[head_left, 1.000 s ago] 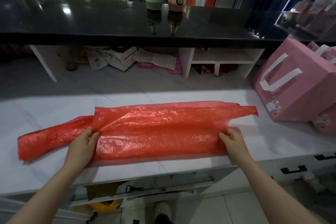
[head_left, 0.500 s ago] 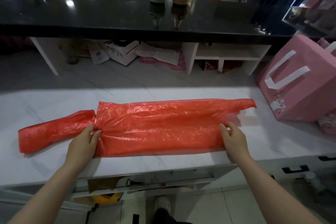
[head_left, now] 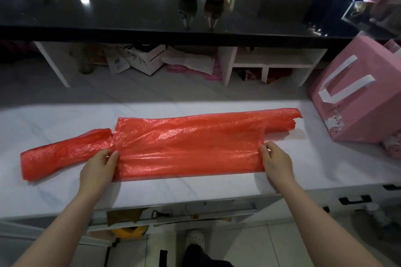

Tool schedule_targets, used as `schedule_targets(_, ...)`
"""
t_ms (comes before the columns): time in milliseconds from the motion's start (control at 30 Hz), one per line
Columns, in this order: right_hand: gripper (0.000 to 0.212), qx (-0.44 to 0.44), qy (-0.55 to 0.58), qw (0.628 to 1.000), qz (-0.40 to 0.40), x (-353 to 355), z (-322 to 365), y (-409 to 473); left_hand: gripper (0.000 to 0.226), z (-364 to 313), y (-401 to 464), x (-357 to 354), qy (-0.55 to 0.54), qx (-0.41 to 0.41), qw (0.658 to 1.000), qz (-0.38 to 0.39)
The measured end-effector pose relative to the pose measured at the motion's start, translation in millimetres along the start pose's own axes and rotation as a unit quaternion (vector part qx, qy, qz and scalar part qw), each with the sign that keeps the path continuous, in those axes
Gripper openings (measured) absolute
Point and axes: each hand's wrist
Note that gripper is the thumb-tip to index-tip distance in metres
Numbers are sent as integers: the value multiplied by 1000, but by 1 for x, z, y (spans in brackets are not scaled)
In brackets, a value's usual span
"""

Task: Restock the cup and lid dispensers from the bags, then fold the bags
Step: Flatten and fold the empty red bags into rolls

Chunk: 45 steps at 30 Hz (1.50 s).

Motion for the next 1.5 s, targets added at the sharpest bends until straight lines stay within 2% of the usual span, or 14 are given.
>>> schedule_targets(133,21,-16,-9,1000,-9,-1,-2,5,25,0,10,-6,68,4,997,-22)
schedule_targets(233,13,-13,-6,1000,-17,-2,-6,3,31,-1,11,-9,79,11,996,-32)
schedule_targets(433,21,-17,-5,999,-30,-4,-4,1,30,-7,-4,-7,-21,12,997,-71)
schedule_targets(533,26,-14,-6,999,-50,-1,-6,3,29,-10,-9,-4,-66,-7,996,-64)
schedule_targets(767,31,-38,-33,998,-26,2,0,15,23,-14,-4,-6,5,-28,999,-38)
schedule_targets(933,34,-68,60,995,-30,2,1,13,25,-21,-4,-6,85,-80,993,-32)
schedule_targets(1100,18,-48,92,993,-55,1,1,13,33,-42,1,-8,171,-153,973,-37)
schedule_targets(1200,10,-21,89,994,-56,-1,2,14,34,-64,11,-20,160,-258,953,-7)
schedule_targets(1267,13,-11,74,996,-55,-2,4,15,46,-80,21,-36,176,-292,939,40)
schedule_targets(1367,24,-19,31,998,-49,-2,6,17,61,-89,36,-61,238,-237,934,118)
schedule_targets(1500,34,-56,-25,998,-34,-1,7,19,77,-72,43,-81,294,-185,926,147)
Point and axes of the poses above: each hand's wrist, its own y-axis towards the middle knuckle, its own x-axis out of the back of the hand, z = x × y
